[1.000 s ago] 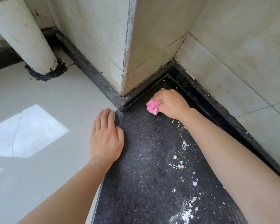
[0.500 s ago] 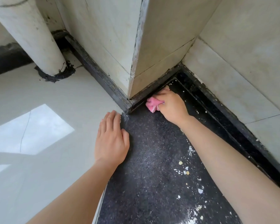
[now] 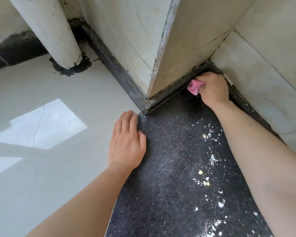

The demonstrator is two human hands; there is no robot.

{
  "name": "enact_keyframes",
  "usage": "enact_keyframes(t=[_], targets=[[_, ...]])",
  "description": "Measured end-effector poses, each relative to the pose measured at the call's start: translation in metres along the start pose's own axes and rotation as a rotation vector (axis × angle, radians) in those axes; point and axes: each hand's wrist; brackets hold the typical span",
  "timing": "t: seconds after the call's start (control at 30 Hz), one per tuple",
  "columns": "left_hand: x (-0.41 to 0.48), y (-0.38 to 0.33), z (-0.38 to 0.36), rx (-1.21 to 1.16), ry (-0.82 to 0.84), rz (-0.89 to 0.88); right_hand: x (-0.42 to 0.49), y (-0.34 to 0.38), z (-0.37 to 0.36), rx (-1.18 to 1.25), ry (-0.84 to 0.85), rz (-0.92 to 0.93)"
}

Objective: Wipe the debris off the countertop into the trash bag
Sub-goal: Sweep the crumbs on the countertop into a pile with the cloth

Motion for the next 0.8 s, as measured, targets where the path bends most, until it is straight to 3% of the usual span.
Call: enact_keyframes(t=[0.27, 0.6, 0.67, 0.8], targets=[[-0.001, 0.001, 0.001, -0.004, 0.001, -0.010, -0.019, -0.024, 0.007, -0.121, 0.184, -0.057], [-0.002, -0.001, 0.003, -0.016, 0.004, -0.005, -0.123, -0.014, 0.068, -0.265, 0.703, -0.311], [-0.002, -0.001, 0.003, -0.004, 0.011, -0.004, -0.117, -0.011, 0.075, -0.225, 0.611, -0.312], [-0.001, 0.001, 0.002, 0.011, -0.001, -0.010, -0.068, -0.003, 0.060, 0.017, 0.227, -0.208]])
Point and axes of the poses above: each hand's wrist, its own x-axis towards the middle knuckle, its own z-axis out of the back of the hand, y = z × x, and after that the axes turned 8 degrees about z, right-handed
